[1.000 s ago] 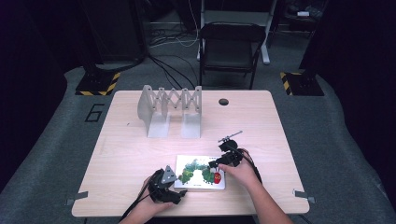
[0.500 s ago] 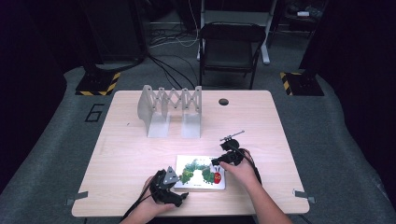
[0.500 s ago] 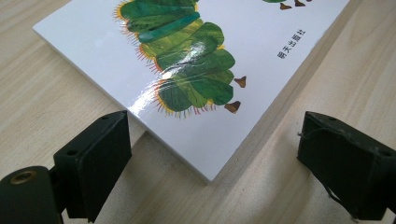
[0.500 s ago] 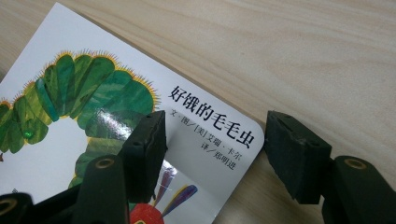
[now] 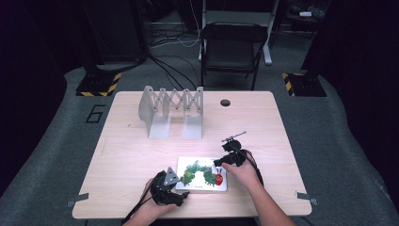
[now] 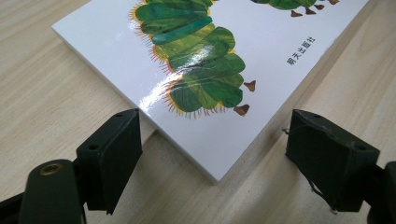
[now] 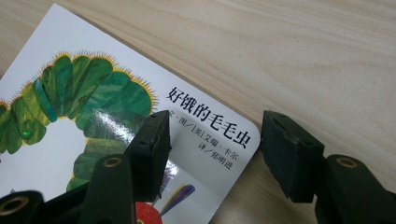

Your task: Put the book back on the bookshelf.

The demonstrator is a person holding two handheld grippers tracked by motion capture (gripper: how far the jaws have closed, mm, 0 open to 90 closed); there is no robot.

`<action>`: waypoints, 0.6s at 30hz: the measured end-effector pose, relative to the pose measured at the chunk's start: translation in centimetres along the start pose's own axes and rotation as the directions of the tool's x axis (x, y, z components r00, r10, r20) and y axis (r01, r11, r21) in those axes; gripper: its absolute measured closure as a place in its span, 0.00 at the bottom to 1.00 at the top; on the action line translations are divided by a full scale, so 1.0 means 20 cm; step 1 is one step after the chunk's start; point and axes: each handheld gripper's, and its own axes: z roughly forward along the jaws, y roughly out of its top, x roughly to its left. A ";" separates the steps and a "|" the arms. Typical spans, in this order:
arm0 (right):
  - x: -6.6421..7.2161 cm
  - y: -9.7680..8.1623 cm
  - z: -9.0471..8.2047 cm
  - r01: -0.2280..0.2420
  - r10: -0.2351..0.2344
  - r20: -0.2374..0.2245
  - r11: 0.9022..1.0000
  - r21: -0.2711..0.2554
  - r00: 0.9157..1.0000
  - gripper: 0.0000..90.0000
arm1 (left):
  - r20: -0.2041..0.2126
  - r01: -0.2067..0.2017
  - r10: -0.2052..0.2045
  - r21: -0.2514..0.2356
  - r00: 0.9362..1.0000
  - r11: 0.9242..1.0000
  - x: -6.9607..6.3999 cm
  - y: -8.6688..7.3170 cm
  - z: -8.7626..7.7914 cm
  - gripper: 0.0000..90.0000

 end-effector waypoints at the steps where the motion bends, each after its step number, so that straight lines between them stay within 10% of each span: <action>1: 0.00 0.00 0.00 0.000 0.000 0.000 1.000 0.000 1.000 0.48 | 0.000 0.000 0.000 0.000 1.000 1.000 0.00 0.00 0.00 0.18; 18: 0.01 0.01 -0.05 0.015 -0.015 -0.004 1.000 -0.012 1.000 0.48 | -0.015 0.017 -0.017 -0.008 1.000 1.000 -0.02 0.00 0.01 0.18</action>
